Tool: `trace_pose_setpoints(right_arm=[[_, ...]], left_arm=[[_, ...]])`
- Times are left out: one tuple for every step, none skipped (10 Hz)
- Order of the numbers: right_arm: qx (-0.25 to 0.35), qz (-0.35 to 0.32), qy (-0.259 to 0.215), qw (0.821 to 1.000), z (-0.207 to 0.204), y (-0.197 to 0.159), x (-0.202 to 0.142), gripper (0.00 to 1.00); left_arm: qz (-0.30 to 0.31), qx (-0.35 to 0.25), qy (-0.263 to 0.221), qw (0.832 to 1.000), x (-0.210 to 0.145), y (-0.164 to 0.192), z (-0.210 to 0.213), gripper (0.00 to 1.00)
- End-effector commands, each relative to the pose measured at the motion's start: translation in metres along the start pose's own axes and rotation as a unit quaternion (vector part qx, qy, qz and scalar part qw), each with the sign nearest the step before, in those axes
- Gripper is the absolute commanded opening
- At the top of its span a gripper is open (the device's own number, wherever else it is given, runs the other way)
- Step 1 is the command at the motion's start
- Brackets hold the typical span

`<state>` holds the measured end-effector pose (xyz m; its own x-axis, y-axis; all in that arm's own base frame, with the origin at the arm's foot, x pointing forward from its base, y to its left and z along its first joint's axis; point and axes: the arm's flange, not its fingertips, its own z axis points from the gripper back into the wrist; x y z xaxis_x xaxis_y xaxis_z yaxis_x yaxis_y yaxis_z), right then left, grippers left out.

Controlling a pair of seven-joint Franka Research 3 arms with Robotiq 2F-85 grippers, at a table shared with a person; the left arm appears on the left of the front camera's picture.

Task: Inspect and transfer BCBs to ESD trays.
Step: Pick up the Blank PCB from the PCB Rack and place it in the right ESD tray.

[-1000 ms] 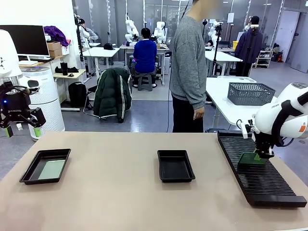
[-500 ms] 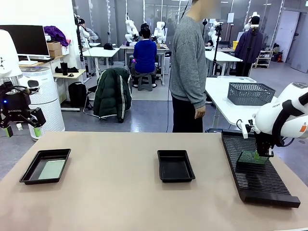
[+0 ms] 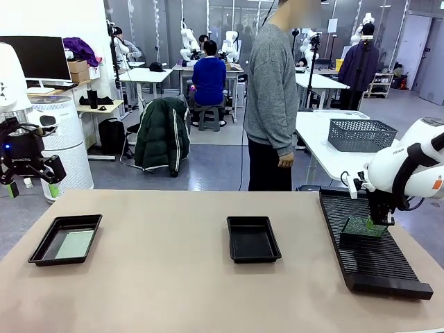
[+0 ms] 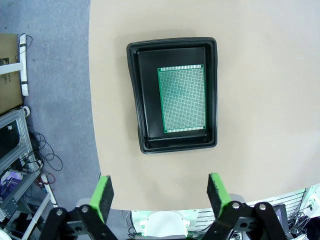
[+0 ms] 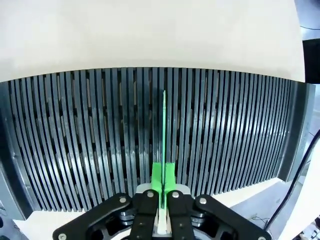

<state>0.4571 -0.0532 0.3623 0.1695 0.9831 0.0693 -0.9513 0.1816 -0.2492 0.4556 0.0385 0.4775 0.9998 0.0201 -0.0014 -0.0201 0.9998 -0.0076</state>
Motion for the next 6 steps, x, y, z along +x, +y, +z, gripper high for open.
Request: trace_pose_setpoints(right_arm=[[0.021,0.005,0.003,1.000,0.017,-0.002,0.000,0.00],[0.031,0.013,0.008,0.999,0.027,-0.004,0.001,0.00],[0.042,0.016,0.012,0.999,0.041,-0.008,0.002,0.00],[0.049,0.019,0.011,0.999,0.056,-0.011,0.001,0.00],[0.063,0.022,0.007,0.998,0.072,-0.014,0.000,0.00],[0.075,0.022,0.018,0.997,0.089,-0.017,0.000,0.00]], left_arm=[[-0.002,0.000,-0.005,1.000,0.000,0.000,-0.001,1.00],[-0.002,0.000,-0.005,1.000,0.000,0.000,-0.001,1.00],[-0.002,0.000,-0.005,1.000,0.000,0.000,-0.001,1.00],[-0.002,0.000,-0.005,1.000,0.000,0.000,-0.001,1.00],[-0.002,0.000,-0.005,1.000,0.000,0.000,-0.001,1.00],[-0.002,0.000,-0.005,1.000,0.000,0.000,-0.001,1.00]])
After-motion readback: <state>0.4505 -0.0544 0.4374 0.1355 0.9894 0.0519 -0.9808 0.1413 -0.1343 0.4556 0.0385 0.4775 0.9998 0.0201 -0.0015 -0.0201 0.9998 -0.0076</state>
